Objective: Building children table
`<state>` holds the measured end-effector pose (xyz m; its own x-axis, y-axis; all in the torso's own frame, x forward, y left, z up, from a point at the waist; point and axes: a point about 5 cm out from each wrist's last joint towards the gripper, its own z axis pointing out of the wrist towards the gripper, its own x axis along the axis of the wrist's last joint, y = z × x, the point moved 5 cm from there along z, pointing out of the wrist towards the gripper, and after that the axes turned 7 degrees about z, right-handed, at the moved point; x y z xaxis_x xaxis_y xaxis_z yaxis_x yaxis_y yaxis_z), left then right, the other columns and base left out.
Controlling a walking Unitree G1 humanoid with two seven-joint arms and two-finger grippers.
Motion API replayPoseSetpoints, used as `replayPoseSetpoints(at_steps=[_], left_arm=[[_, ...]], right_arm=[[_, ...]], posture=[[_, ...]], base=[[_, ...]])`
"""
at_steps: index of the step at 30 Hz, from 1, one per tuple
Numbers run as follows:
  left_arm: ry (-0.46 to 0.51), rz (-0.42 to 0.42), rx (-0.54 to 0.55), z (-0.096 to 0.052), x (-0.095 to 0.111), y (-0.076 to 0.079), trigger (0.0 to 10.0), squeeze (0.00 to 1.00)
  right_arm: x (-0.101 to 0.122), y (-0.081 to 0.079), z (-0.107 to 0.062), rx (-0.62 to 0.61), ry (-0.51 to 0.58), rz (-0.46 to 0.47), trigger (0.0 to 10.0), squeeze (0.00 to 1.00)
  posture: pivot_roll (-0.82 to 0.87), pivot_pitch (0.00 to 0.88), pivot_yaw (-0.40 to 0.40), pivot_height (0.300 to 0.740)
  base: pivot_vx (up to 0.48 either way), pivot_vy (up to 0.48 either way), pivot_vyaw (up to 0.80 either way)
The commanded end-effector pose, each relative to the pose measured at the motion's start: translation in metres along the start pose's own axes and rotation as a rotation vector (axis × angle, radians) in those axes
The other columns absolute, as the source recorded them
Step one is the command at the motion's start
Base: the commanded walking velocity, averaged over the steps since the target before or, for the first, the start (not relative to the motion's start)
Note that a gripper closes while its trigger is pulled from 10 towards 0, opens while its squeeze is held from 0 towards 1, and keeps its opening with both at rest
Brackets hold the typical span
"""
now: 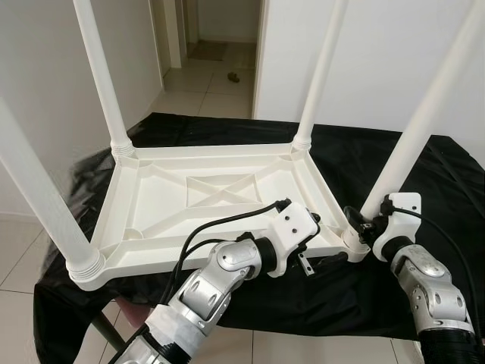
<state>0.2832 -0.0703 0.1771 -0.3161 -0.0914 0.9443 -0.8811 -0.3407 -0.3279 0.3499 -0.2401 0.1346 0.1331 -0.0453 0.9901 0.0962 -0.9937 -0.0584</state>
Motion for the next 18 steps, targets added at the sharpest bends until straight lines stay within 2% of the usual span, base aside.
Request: replayPoseSetpoints(at_steps=[1, 4, 5, 9, 13, 18], left_arm=[[-0.016, -0.003, 0.011, -0.003, -0.003, -0.002, 10.0, 0.0], [-0.015, -0.003, 0.011, -0.003, -0.003, -0.002, 10.0, 0.0], [-0.014, -0.003, 0.011, -0.003, -0.002, -0.002, 10.0, 0.0], [-0.014, -0.003, 0.012, -0.003, -0.002, -0.002, 10.0, 0.0], [-0.013, -0.002, 0.014, -0.003, -0.001, -0.003, 10.0, 0.0], [-0.013, -0.004, 0.017, -0.004, 0.0, -0.003, 10.0, 0.0]], right_arm=[[-0.058, 0.009, -0.01, -0.051, -0.218, 0.049, 10.0, 0.0], [-0.062, 0.009, -0.011, -0.053, -0.228, 0.086, 10.0, 0.0], [-0.066, 0.013, -0.012, -0.075, -0.233, 0.135, 10.0, 0.0], [-0.07, 0.019, -0.014, -0.11, -0.238, 0.196, 10.0, 0.0], [-0.078, 0.024, -0.019, -0.158, -0.239, 0.216, 10.0, 0.0], [-0.08, 0.022, -0.022, -0.176, -0.218, 0.239, 10.0, 0.0]], posture=[[-0.06, 0.03, 0.018, 0.74], [-0.06, 0.03, 0.018, 0.74], [-0.06, 0.04, 0.023, 0.74], [-0.06, 0.042, 0.024, 0.74], [-0.05, 0.046, 0.023, 0.74], [-0.05, 0.048, 0.024, 0.74]], base=[[0.0, 0.0, 0.0], [0.0, 0.0, 0.0], [0.0, 0.0, 0.0], [0.0, 0.0, 0.0], [0.0, 0.0, 0.0], [0.0, 0.0, 0.0]])
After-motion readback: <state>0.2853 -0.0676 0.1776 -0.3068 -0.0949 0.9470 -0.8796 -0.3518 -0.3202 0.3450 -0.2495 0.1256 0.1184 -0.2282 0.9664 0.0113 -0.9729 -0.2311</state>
